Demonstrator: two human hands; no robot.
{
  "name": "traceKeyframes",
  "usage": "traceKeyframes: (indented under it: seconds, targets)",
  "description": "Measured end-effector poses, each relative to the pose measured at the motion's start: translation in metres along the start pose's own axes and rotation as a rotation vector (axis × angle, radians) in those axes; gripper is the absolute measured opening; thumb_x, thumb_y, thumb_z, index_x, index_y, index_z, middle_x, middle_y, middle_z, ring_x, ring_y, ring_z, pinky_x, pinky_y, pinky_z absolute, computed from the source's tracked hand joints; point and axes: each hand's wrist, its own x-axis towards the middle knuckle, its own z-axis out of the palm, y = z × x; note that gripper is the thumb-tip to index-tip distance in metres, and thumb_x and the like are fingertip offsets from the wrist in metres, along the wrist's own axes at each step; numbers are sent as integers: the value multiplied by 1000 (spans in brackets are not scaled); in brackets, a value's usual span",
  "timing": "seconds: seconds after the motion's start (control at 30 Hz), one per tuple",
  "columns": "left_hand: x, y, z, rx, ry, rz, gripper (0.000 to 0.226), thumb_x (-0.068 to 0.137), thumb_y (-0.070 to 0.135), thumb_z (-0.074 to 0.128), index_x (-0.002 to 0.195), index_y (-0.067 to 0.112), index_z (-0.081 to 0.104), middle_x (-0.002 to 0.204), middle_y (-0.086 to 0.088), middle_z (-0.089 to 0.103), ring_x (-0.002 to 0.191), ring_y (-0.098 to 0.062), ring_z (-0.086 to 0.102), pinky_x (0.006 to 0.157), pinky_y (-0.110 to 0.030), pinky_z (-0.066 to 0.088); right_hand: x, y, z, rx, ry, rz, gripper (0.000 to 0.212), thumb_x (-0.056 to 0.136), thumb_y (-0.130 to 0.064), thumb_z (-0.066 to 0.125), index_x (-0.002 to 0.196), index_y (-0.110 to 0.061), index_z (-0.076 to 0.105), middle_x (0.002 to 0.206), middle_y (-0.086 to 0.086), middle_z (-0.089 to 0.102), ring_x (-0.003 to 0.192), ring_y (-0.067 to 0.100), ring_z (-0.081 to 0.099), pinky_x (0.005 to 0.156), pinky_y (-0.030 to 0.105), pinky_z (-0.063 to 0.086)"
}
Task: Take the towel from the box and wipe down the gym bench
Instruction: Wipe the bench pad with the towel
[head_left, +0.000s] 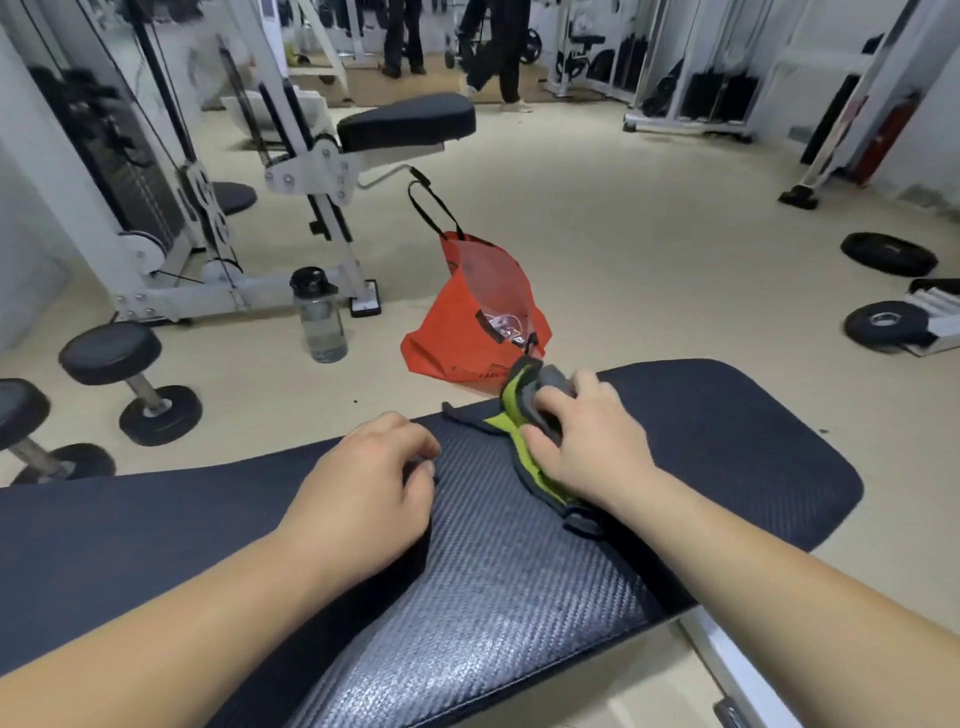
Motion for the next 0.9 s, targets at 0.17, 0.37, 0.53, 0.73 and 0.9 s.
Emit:
traceKeyframes:
  seconds: [0.17,0.37,0.53,0.73,0.9]
  targets:
    - [24,36,32,-28,-65,113,17,90,21,63,104,26,72,103,11,64,98,-13,61,86,-34,52,-19,52,-19,121,-45,-21,28,86,-53,59,111,-42,64,111,-7,46,109,19,48,81,36,53]
    - [17,71,61,-110,-98,232,12,93,24,62,100,29,70,100,16,60,95,-8,61,85,-37,54,-47,147,-48,-42,117,626,38,92,-53,52,125,-36,60,127,9,50,124,36,48,96,46,49]
    - [-2,76,57,-75,-131,308,20,90,30,54,102,29,70,102,15,62,98,-9,61,83,-39,56,-55,136,-61,-119,-49,723,41,94,-46,46,129,-26,52,130,17,47,124,44,49,97,49,47]
    - [-7,63,40,-46,-104,271,21,88,28,54,100,29,71,100,16,62,95,-9,61,81,-36,55,-63,35,-58,-37,-353,226,30,89,-55,53,110,-34,52,115,1,45,110,33,57,89,42,50]
    - [2,54,48,-8,-118,241,20,89,25,58,105,29,69,106,14,61,100,-13,61,86,-39,55,-39,82,-54,62,-82,437,29,80,-60,61,101,-40,59,109,-3,48,113,28,53,91,43,52]
